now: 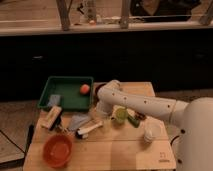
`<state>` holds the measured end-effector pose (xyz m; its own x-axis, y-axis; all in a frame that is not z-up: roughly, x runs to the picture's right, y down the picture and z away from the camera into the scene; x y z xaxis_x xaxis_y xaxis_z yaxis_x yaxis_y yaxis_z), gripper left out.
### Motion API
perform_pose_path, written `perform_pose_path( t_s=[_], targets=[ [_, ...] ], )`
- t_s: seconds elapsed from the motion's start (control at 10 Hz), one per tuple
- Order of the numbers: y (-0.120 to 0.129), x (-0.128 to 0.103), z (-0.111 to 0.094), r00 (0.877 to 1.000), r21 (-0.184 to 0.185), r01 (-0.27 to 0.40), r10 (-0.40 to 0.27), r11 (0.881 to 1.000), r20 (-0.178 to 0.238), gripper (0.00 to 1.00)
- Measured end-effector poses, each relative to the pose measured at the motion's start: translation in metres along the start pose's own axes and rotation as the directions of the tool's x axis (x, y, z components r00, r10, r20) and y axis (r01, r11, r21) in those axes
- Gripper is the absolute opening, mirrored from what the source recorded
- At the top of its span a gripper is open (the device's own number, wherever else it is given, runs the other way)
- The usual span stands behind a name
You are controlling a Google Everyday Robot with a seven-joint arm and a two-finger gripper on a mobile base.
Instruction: Place brush in table surface
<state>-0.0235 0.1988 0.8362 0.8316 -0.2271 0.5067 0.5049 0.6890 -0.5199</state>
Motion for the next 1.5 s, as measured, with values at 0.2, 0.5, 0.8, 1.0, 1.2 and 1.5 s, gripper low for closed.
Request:
perform_pose_path(
  t_s=[0.2,0.5,0.8,1.0,1.2,1.5],
  targets=[
    [0.003,0.006,0.013,1.000,-0.011,-0.021,0.021,1.000,0.006,0.80],
    [0.003,0.011,0.023,0.999,-0.023,-0.037,0.038,0.999,0.011,0.55],
    [0.002,0.012,0.024,0.999,-0.031,-0.038,0.038,0.999,0.012,0.24],
    [0.002,0.012,0.021,0.999,-0.033,-0.033,0.033,0.999,0.005,0.07],
    [0.004,0.012,0.020,0.999,-0.038,-0.034,0.035,0.999,0.007,0.00],
    [0.001,0.003,0.013,1.000,-0.040,-0.004,0.004,0.999,-0.003,0.00]
  ],
)
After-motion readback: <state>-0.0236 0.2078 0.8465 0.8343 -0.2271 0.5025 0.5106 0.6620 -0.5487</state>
